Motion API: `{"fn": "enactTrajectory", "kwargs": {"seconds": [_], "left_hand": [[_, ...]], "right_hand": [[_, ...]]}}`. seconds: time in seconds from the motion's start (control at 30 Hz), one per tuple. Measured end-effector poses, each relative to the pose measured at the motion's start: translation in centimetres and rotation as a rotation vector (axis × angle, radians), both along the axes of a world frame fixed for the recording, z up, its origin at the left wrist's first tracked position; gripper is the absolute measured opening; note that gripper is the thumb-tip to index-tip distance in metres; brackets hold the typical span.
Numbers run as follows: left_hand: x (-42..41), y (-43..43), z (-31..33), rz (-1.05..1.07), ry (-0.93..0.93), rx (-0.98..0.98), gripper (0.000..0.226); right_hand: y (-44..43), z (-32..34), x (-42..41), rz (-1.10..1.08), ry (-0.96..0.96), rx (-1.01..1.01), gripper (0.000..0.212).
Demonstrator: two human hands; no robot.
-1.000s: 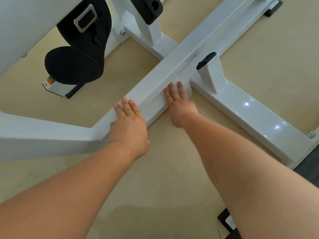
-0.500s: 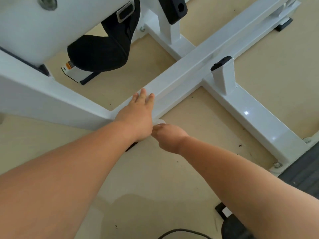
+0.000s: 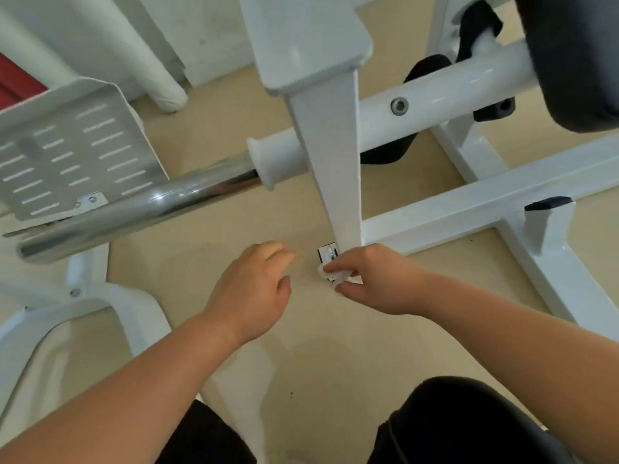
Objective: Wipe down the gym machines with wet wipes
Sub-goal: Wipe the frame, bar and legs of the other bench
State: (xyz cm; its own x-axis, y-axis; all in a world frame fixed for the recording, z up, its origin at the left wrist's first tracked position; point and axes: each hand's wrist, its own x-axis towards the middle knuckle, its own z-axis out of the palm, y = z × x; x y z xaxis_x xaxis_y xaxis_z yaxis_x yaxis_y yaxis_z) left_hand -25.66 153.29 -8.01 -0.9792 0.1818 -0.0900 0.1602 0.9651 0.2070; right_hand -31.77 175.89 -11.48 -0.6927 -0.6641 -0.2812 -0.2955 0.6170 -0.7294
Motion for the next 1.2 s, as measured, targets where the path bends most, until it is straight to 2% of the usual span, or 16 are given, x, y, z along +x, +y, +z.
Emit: {"fn": "enactTrajectory", "kwargs": {"seconds": [0.13, 0.23, 0.33, 0.4, 0.47, 0.53, 0.67, 0.8, 0.87, 1.0, 1.1, 1.2], "left_hand": [[1.6, -3.1, 4.5, 0.108, 0.284, 0.043, 0.038], [1.7, -4.8, 7.0, 0.159, 0.493, 0.015, 0.045], [0.8, -7.1, 8.5, 0.269, 0.531, -0.078, 0.062], [0.4, -8.8, 8.7, 0.369, 0.422, -0.176, 0.078], [0.4, -10.6, 7.9, 0.461, 0.283, -0.245, 0.093], [0.8, -12.1, 6.3, 0.498, 0.221, -0.264, 0.105], [0.5, -12.6, 4.0, 0.483, 0.281, -0.274, 0.112], [0.0, -12.6, 3.1, 0.495, 0.329, -0.249, 0.111], [-0.1, -12.7, 2.8, 0.499, 0.353, -0.238, 0.109], [-0.1, -12.7, 2.3, 0.495, 0.375, -0.233, 0.109], [-0.1, -13.0, 2.1, 0.494, 0.440, -0.237, 0.108], [-0.6, -13.5, 1.6, 0.489, 0.483, -0.236, 0.107]], "right_hand": [[-4.1, 4.8, 2.2, 0.008, 0.150, -0.261, 0.040], [-7.2, 7.4, 3.3, -0.058, 0.468, -0.439, 0.045], [-10.1, 8.9, 2.4, -0.034, 0.763, -0.407, 0.053], [-11.7, 9.6, 1.3, 0.019, 0.850, -0.213, 0.064], [-13.2, 9.7, 0.3, 0.073, 0.842, 0.048, 0.079], [-14.5, 8.9, -0.6, 0.098, 0.834, 0.227, 0.089], [-16.6, 8.2, -2.1, 0.023, 0.863, 0.361, 0.093], [-18.7, 7.2, -0.2, 0.108, 0.893, 0.390, 0.100], [-17.9, 7.4, -0.2, 0.146, 0.905, 0.341, 0.100], [-16.0, 8.1, -1.2, 0.032, 0.978, 0.351, 0.105], [-17.7, 8.0, -0.7, -0.001, 0.921, 0.421, 0.119], [-20.6, 7.4, -0.5, -0.026, 0.904, 0.383, 0.116]]}}
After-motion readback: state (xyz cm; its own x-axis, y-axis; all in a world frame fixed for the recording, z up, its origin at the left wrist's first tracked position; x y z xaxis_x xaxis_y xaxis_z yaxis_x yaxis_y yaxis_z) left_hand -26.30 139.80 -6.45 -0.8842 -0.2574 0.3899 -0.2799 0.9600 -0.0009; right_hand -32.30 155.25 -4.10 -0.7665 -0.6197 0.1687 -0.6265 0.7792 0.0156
